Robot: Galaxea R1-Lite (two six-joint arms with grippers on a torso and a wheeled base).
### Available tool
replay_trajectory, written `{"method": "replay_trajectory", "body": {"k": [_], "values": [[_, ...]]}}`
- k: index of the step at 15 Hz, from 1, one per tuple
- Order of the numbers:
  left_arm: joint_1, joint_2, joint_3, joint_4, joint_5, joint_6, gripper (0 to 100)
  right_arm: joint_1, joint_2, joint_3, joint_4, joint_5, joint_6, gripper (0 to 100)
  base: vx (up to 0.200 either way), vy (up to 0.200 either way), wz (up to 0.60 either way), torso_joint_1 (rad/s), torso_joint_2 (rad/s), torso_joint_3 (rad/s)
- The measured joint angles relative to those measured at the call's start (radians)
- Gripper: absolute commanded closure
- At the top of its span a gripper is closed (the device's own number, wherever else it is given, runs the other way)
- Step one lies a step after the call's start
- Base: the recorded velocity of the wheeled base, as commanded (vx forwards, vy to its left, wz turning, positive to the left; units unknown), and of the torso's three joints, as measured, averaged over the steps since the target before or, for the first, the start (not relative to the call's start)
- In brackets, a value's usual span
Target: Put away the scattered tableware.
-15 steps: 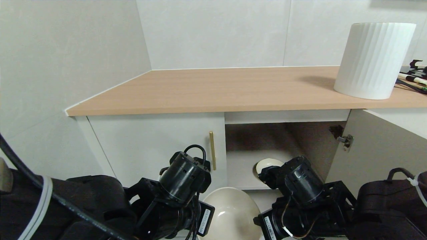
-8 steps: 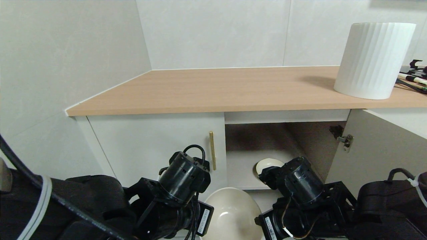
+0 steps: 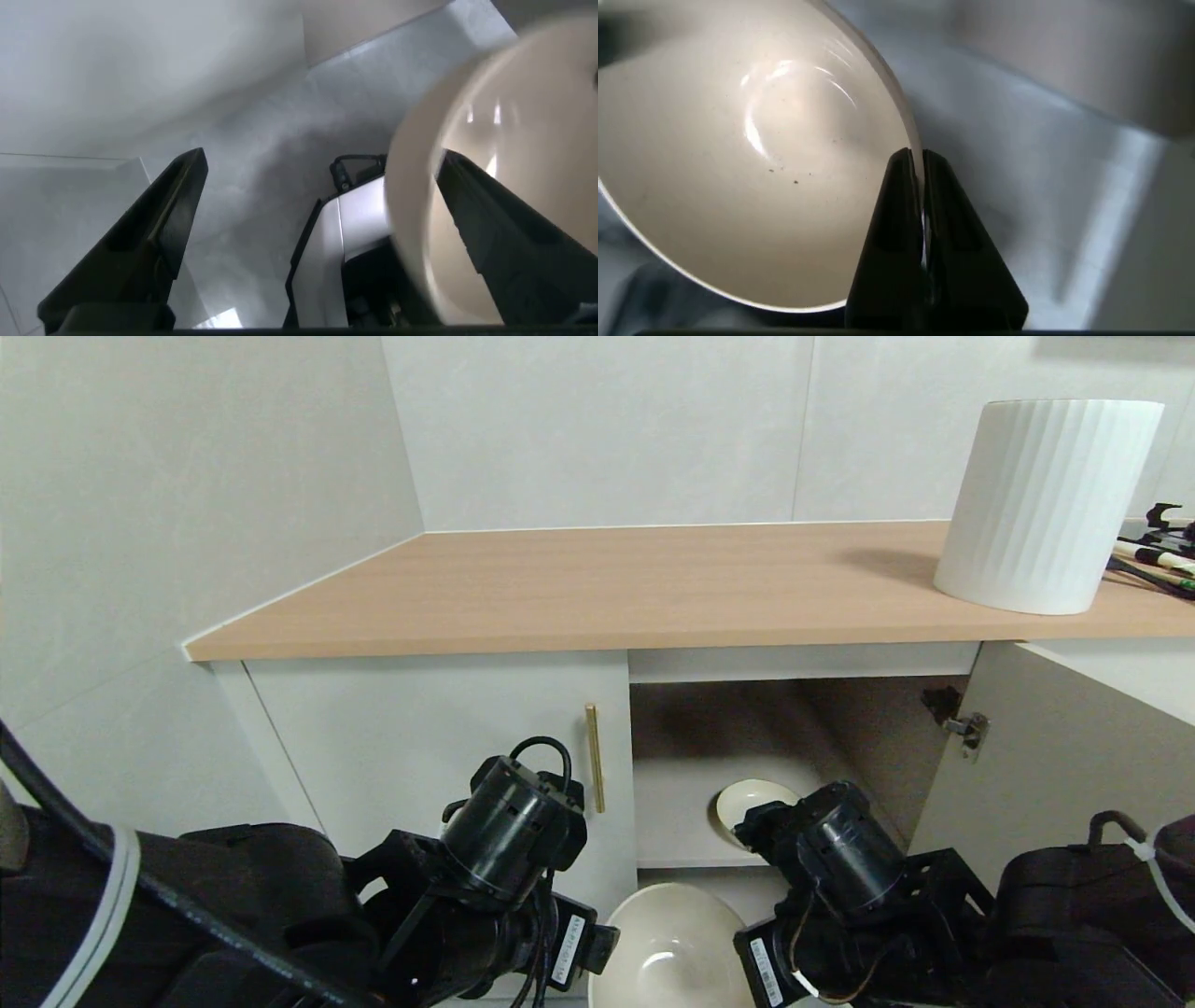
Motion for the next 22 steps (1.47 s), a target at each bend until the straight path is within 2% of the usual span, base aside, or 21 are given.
{"method": "replay_trajectory", "body": {"k": [2,7,10,14,17,22], "values": [[0.004,-0.002,-0.001,-0.007,0.000,0.000,0,-0.046,0.023,0.020,-0.050,-0.027,0.023,100,0.000,0.000,0.00,0.000,0.00,0.000],[0.008,-0.009,-0.001,-0.014,-0.002,0.000,0,-0.216,0.143,0.040,-0.356,-0.071,0.107,100,0.000,0.000,0.00,0.000,0.00,0.000],[0.009,-0.015,-0.001,-0.014,-0.003,0.000,0,-0.277,0.248,0.014,-0.489,-0.164,0.110,100,0.000,0.000,0.00,0.000,0.00,0.000],[0.009,-0.019,-0.001,-0.014,-0.003,0.001,0,-0.379,0.318,-0.094,-0.429,-0.179,0.113,100,0.000,0.000,0.00,0.000,0.00,0.000],[0.009,-0.019,-0.002,-0.013,-0.002,0.001,0,-0.414,0.339,-0.203,-0.324,-0.183,0.154,100,0.000,0.000,0.00,0.000,0.00,0.000],[0.009,-0.018,-0.003,-0.013,-0.003,0.001,0,-0.455,0.422,-0.319,-0.304,-0.199,0.179,100,0.000,0.000,0.00,0.000,0.00,0.000]]}}
